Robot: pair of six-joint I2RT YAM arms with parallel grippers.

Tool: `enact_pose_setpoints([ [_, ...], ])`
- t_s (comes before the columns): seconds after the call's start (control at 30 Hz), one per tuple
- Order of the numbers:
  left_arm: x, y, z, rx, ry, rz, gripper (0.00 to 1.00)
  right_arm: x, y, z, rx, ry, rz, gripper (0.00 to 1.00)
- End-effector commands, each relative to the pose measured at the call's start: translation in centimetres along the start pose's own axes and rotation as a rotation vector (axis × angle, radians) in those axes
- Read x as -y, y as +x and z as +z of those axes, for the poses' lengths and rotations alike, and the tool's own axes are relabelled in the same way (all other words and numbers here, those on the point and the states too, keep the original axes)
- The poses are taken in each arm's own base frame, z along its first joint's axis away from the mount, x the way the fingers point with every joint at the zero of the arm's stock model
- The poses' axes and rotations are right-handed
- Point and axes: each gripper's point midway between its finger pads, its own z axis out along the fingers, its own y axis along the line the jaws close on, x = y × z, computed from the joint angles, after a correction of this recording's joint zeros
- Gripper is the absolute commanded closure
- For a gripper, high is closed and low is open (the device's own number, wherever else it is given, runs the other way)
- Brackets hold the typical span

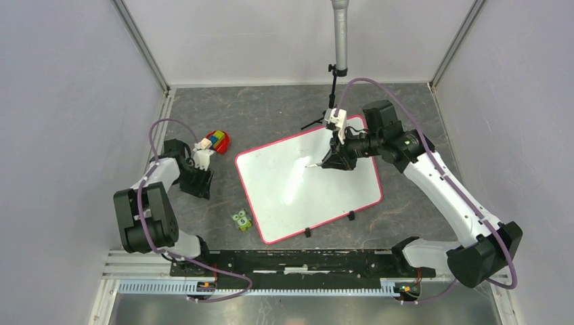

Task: Write a sentence on the whiteboard
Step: Hold the whiteboard on the whiteboard stand.

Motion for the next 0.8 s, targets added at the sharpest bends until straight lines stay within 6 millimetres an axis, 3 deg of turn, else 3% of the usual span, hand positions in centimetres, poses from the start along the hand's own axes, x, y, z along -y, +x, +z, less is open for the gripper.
enact_pose_setpoints([
  [0.0, 1.0, -1.6, -2.4, 0.069, 0.008, 0.021, 0.41, 0.5, -1.9, 0.2, 0.029, 0.017, -0.071, 1.0],
  [0.17, 2.4, -4.0, -6.7, 0.176, -0.012, 0.047, 0.26, 0.5, -2.6, 0.6, 0.032, 0.014, -0.094, 1.0],
  [0.3, 3.8, -6.1, -10.3, 0.264, 0.005, 0.038, 0.01, 0.4, -3.2, 1.1, 0.032, 0.005, -0.109, 1.0],
  [0.53, 8.1, -10.4, -16.8, 0.447, 0.097, 0.061, 0.0, -0.3, -4.8, 2.4, 0.048, -0.011, -0.137, 1.0],
  [0.7, 11.6, -12.6, -20.2, 0.561, 0.217, 0.083, 0.0, -0.8, -5.4, 3.7, 0.037, -0.021, -0.148, 1.0],
  [0.77, 11.4, -13.3, -20.9, 0.601, 0.199, 0.002, 0.0, -1.1, -5.4, 4.1, 0.026, -0.024, -0.155, 1.0],
])
